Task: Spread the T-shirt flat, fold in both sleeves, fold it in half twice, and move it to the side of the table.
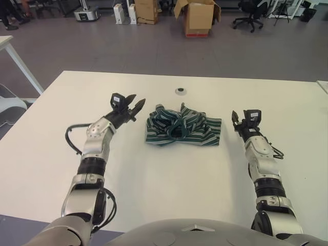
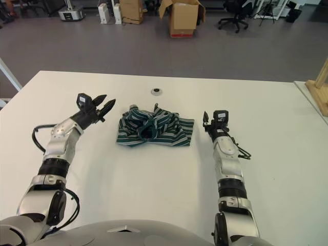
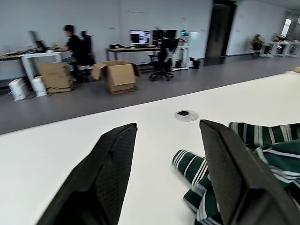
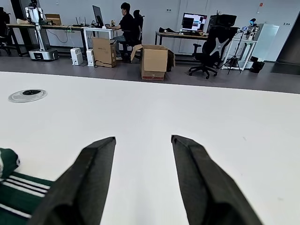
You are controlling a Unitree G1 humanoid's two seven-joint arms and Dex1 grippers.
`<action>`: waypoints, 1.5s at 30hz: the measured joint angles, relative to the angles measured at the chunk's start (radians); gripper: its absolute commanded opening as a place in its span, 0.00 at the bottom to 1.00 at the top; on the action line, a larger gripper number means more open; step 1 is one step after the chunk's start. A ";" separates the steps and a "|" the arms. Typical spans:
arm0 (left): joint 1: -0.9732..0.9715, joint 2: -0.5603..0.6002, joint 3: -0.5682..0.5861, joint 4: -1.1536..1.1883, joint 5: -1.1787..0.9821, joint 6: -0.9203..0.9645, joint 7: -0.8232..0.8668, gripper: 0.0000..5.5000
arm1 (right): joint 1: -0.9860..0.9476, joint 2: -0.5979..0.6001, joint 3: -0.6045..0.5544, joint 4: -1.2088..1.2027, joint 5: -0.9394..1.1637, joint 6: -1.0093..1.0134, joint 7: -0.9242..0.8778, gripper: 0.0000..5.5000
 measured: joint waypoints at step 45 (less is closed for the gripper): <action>-0.302 0.001 -0.291 0.607 0.362 -0.330 -0.519 0.00 | -0.622 -0.237 0.482 0.431 -0.085 -0.034 1.214 0.40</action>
